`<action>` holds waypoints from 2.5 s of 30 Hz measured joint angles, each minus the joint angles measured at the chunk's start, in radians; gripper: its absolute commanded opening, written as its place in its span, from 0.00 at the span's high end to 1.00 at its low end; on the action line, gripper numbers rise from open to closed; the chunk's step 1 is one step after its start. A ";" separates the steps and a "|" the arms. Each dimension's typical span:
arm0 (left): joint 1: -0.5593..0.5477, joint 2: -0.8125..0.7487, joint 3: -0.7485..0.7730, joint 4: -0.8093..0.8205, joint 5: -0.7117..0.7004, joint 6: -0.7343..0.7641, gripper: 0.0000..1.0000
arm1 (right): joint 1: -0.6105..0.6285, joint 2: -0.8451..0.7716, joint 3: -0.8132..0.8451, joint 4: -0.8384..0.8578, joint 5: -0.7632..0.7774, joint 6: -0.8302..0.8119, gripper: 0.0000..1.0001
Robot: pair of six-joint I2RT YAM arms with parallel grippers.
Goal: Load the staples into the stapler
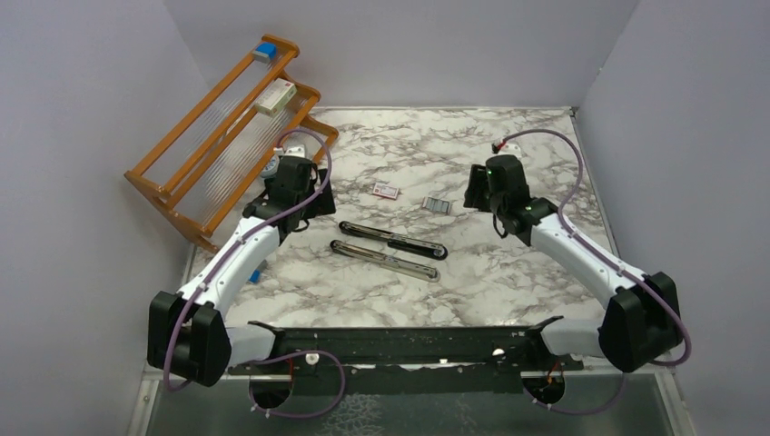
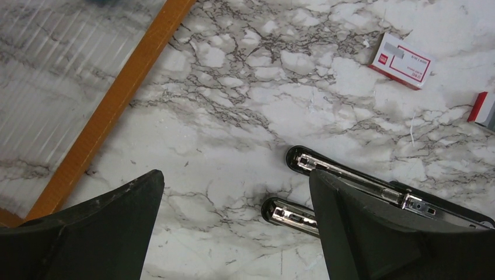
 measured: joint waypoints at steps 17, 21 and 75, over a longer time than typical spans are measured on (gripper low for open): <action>0.000 -0.072 -0.093 0.051 0.003 0.039 0.01 | 0.000 0.058 0.125 -0.054 0.006 0.084 0.36; 0.000 -0.105 -0.130 0.080 0.007 0.078 0.01 | 0.000 -0.018 0.088 -0.053 -0.031 0.087 0.36; 0.000 0.000 -0.029 0.069 0.051 0.211 0.02 | 0.126 0.463 0.285 -0.124 0.083 0.153 0.65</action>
